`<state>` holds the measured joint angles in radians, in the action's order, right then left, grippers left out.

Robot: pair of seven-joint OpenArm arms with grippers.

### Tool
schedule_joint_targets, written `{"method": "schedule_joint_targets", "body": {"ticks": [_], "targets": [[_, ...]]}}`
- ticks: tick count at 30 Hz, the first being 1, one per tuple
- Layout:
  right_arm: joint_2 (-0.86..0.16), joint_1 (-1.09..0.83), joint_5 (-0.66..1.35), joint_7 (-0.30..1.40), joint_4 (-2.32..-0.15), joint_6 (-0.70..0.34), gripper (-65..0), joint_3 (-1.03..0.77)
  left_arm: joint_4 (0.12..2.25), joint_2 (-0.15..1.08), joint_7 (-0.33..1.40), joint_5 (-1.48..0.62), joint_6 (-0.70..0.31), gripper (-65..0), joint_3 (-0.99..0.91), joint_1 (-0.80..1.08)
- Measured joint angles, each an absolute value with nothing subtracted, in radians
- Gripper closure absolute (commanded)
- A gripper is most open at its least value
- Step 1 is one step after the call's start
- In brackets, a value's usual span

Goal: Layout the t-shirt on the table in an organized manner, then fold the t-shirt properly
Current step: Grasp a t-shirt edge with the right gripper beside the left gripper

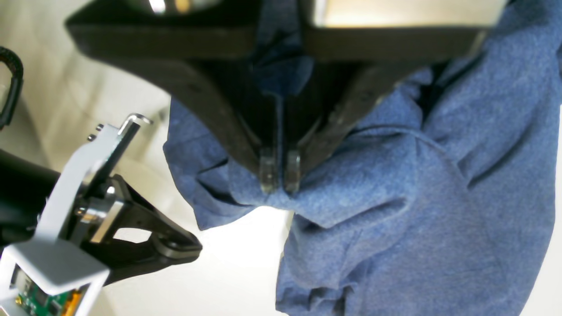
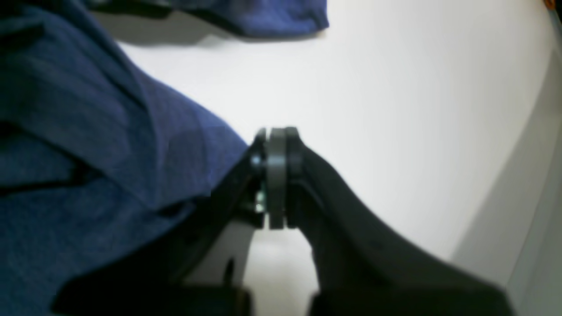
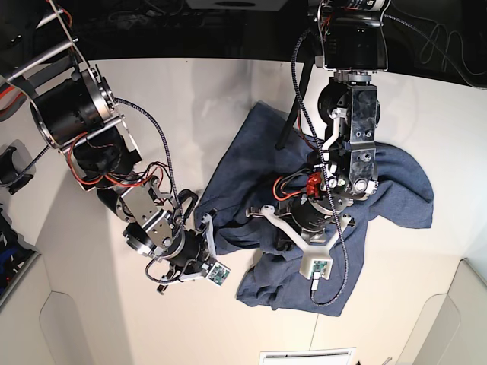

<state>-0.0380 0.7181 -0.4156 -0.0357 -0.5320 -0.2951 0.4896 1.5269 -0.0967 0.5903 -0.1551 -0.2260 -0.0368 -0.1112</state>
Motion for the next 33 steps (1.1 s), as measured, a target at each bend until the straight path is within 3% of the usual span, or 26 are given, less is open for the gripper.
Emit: {"method": "schedule_joint_targets", "body": {"ticks": [6,12,13,14,15,16,24,26,33], "targets": [[-0.039,0.718,-0.356,-0.038,-0.535,-0.158,0.0,0.491,1.527,-0.096,0.579,-0.131,-0.227,0.0,-0.037,-0.111],[-0.039,0.718,-0.356,-0.037,-0.587,-0.142,0.0,0.491,1.527,-0.074,0.576,-0.129,-0.229,0.0,-0.037,-0.111],[-0.039,0.72,-0.356,-0.037,-0.59,-0.144,-7.6,0.491,1.527,-0.071,0.577,-0.129,-0.229,0.0,-0.037,-0.111],[-0.039,0.722,-0.359,-0.031,-0.59,-0.176,-22.0,0.49,1.527,-0.068,0.577,-0.128,-0.229,0.0,-0.037,-0.111],[-0.042,0.724,-0.364,-0.021,-0.59,-0.215,-32.3,0.491,1.527,-0.065,0.577,-0.128,-0.229,0.0,-0.037,-0.111],[-0.042,0.723,-0.361,0.007,-0.59,-0.224,-35.8,0.491,1.527,-0.065,0.578,-0.128,-0.229,0.0,-0.037,-0.111],[-0.052,0.72,-0.36,0.228,-0.589,-0.221,-35.8,0.491,1.527,-0.067,0.579,-0.129,-0.229,0.0,-0.036,-0.111],[-0.055,0.718,-0.36,0.235,-0.589,-0.268,-35.8,0.497,1.527,-0.066,0.579,-0.129,-0.229,0.0,-0.036,-0.111],[-0.047,0.718,-0.36,0.216,-0.584,-0.267,-35.8,0.667,1.527,-0.066,0.579,-0.132,-0.229,0.0,-0.036,-0.111]]}}
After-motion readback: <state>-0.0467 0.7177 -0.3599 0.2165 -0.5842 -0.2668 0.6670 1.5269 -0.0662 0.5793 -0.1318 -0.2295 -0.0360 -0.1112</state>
